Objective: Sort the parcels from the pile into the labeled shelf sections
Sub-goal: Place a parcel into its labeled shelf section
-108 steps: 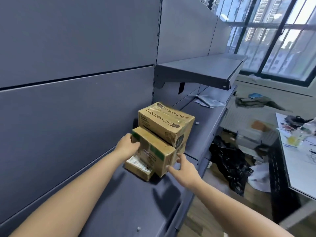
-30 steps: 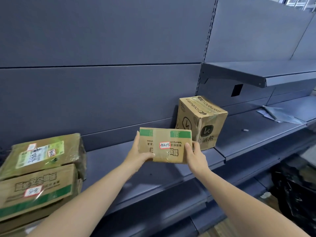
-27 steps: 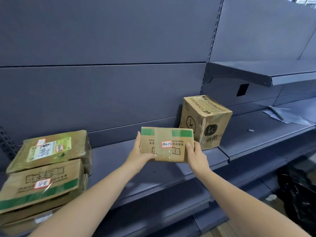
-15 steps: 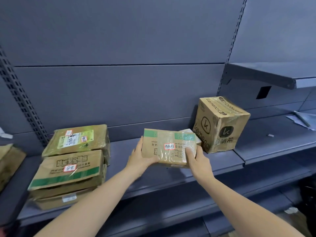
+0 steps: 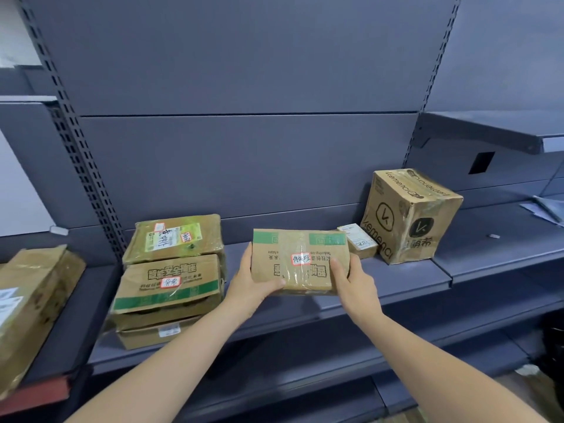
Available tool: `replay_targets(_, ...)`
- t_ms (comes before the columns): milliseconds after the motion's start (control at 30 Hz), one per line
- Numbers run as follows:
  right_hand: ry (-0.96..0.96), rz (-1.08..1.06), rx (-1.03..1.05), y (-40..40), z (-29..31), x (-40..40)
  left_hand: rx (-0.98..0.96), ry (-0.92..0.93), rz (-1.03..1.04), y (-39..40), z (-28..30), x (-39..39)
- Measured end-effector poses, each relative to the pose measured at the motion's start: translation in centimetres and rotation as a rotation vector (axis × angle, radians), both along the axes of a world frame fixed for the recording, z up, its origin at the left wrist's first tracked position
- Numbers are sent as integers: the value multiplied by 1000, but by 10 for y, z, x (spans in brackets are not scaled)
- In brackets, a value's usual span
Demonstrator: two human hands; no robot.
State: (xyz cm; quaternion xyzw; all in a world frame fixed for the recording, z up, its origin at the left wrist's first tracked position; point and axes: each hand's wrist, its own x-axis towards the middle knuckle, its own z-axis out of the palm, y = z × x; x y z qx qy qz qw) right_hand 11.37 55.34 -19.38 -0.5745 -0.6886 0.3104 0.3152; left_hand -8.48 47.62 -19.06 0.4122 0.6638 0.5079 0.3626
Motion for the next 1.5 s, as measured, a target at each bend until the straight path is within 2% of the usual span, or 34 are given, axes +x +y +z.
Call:
replay_targets(367, 5, 8, 60, -86, 22, -46, 107, 15, -2, -84, 17, -45)
replay_targets(833, -31, 143, 78, -157, 19, -90, 98, -17, 100, -176, 12, -82)
replay_targets(1500, -62, 385, 39, -225, 7, -112, 52, -36, 347, -293, 8, -67)
